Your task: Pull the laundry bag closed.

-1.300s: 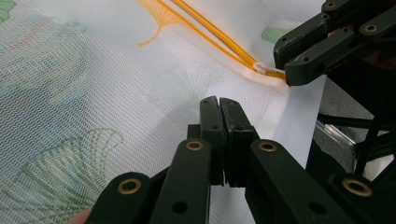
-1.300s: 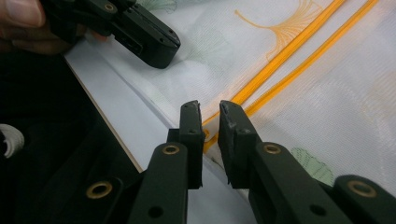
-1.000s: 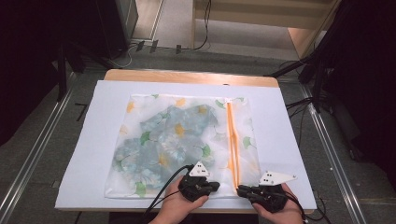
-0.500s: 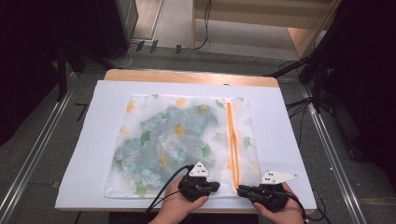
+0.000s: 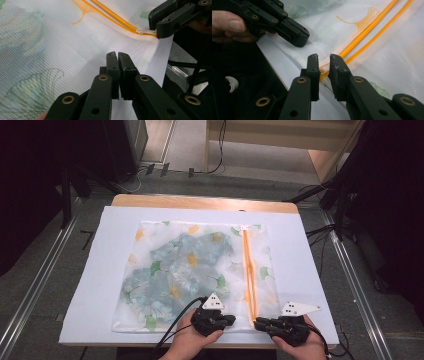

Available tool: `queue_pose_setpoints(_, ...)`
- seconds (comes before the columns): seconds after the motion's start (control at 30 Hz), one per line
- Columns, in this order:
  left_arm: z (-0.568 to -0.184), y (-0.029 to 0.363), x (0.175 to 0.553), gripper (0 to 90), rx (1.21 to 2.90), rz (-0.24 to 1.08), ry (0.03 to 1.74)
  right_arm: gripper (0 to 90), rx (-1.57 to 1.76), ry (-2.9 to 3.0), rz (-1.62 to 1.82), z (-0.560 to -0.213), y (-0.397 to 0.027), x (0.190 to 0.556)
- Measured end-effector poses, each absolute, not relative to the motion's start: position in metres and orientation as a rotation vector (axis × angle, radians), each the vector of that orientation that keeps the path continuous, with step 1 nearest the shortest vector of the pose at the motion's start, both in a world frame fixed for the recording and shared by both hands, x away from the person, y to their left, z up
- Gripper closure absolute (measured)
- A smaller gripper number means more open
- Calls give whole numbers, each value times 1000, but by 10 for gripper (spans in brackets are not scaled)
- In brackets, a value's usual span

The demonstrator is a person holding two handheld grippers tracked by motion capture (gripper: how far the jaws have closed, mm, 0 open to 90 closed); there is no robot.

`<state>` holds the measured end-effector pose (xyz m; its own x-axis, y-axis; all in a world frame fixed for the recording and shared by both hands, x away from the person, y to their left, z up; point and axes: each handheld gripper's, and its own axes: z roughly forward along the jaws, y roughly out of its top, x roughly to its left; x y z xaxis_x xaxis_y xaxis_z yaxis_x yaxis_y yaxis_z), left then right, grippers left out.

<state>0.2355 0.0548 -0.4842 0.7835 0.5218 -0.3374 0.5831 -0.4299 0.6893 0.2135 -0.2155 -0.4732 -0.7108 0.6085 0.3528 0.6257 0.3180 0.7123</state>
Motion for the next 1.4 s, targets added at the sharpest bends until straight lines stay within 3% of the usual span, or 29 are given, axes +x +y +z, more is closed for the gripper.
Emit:
queue_pose_setpoints(0.2, -484, 55, 235, 884, 2116, -93, 816, 770, -1207, -2531, -1386, -473, -220, 215)
queue_pose_setpoints(0.3, -484, 55, 236, 885, 2117, -94, 816, 816, -1269, -2532, -1384, -472, -226, 215)
queue_pose_setpoints(0.43, -484, 55, 236, 884, 2115, -94, 814, 763, -1212, -2524, -1400, -473, -224, 215)
queue_pose_setpoints(0.8, -484, 55, 235, 881, 2115, -94, 813, 741, -1358, -2527, -1299, -479, -205, 214)
queue_pose_setpoints(1.03, -485, 55, 235, 879, 2114, -94, 810, 840, -1352, -2553, -1299, -476, -211, 213)
queue_pose_setpoints(1.13, -485, 55, 235, 877, 2114, -94, 812, 840, -1397, -2564, -1282, -477, -218, 215)
queue_pose_setpoints(1.4, -485, 55, 235, 876, 2114, -95, 811, 668, -1384, -2501, -1346, -474, -210, 212)
